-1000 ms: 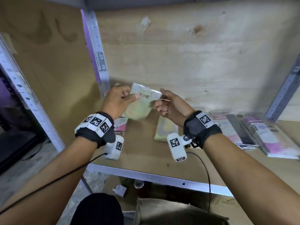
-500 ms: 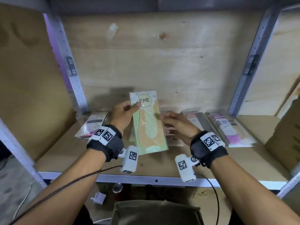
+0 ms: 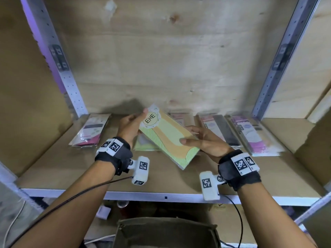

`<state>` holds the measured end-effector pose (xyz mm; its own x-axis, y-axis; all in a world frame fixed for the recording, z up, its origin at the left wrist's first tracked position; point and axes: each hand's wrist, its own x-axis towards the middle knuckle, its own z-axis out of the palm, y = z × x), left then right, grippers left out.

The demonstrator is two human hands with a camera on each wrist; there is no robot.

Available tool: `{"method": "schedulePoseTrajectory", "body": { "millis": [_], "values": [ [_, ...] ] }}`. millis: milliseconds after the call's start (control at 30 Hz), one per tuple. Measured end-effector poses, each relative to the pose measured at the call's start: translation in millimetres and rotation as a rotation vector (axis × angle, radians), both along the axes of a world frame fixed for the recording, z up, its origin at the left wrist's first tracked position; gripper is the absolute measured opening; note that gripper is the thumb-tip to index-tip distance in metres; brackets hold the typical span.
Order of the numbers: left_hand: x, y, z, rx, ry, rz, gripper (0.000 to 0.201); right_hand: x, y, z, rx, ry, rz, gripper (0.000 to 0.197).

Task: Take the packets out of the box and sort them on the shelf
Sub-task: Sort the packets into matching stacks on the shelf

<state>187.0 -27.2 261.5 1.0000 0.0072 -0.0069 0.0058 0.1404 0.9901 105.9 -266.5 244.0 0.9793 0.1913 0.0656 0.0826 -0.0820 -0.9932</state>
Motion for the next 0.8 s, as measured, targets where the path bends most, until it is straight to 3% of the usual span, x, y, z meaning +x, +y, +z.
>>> {"method": "schedulePoseTrajectory", "body": {
  "millis": [100, 200, 367, 467, 600, 700, 800],
  "values": [
    [11.3, 5.9, -5.4, 0.048, -0.011, -0.046, 0.039, 5.7, -8.7, -3.7, -0.002, -0.024, -0.011, 0.035],
    [16.6, 8.3, -7.8, -0.029, 0.029, -0.106, 0.034, 9.0, -13.2, -7.1, -0.002, -0.034, 0.004, 0.024],
    [18.8, 8.6, 1.9, -0.187, 0.093, -0.354, 0.041, 15.0, -19.0, -8.8, 0.125, -0.021, 0.067, 0.030],
    [21.0, 6.7, 0.6, -0.162, 0.117, -0.299, 0.043, 16.1, -17.1, -7.5, 0.123, -0.001, 0.017, 0.027],
    [23.8, 13.4, -6.1, -0.192, 0.141, -0.191, 0.031, 18.0, -5.6, -6.5, 0.161, 0.031, -0.031, 0.012],
    [25.4, 24.7, -8.7, -0.195, 0.135, -0.265, 0.046, 21.1, 5.5, 0.8, 0.276, 0.072, -0.097, 0.016],
    [23.0, 32.6, -12.8, -0.039, 0.115, -0.414, 0.054, 29.3, 21.2, 11.2, 0.346, 0.090, -0.172, 0.004]
  ]
}}
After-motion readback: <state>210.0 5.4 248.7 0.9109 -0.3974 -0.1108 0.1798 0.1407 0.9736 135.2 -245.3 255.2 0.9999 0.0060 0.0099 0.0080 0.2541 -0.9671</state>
